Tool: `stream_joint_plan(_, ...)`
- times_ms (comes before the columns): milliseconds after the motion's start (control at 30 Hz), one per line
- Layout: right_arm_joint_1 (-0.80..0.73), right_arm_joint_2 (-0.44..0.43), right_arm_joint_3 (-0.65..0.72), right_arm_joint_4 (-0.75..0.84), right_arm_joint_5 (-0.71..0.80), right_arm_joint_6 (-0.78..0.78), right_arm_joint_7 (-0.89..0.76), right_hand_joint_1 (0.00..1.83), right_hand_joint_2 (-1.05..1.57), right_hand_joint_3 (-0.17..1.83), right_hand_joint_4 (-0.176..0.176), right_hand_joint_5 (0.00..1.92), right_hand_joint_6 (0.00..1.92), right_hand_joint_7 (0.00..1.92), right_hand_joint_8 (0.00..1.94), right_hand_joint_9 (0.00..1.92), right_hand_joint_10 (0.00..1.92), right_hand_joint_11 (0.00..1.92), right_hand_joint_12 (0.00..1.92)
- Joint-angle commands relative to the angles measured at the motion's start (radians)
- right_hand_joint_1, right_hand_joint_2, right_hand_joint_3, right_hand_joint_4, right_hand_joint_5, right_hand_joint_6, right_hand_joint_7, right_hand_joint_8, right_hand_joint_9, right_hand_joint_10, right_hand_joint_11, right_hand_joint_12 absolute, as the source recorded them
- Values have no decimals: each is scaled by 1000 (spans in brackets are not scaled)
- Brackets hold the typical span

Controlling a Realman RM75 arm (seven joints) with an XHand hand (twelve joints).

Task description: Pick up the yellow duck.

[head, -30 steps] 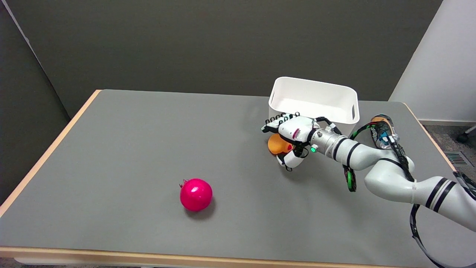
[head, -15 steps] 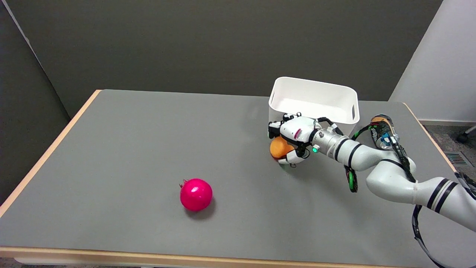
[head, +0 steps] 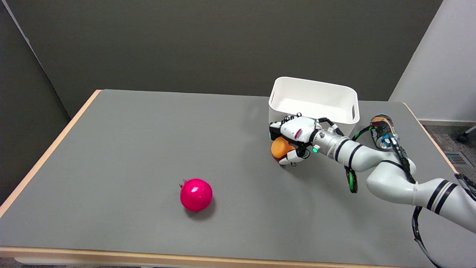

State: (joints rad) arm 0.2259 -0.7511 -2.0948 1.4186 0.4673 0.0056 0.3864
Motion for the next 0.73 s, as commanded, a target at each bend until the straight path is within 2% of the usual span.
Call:
stream_joint_plan(33, -47, 25, 235, 171, -8, 91, -5, 1153, 1336, -14, -175, 458, 1588, 771, 1558, 715, 1442, 273, 1875)
stream_joint_plan(233, -53, 39, 378, 259, -53, 122, -7, 1152, 1333, -8, -173, 462, 1584, 770, 1565, 714, 1462, 294, 1887)
stream_joint_plan(400, -27, 27, 461, 252, -131, 119, -45, 1152, 1333, -7, -175, 462, 1584, 770, 1567, 713, 1470, 283, 1896)
stream_joint_plan(533, 37, -3, 473, 145, -136, 109, -130, 1158, 1314, 16, -176, 471, 1571, 781, 1550, 726, 1470, 322, 1895)
stream_joint_plan(733, 231, -42, 353, -211, -75, 97, -140, 1149, 1334, -2, -176, 456, 1590, 767, 1578, 712, 1487, 295, 1899)
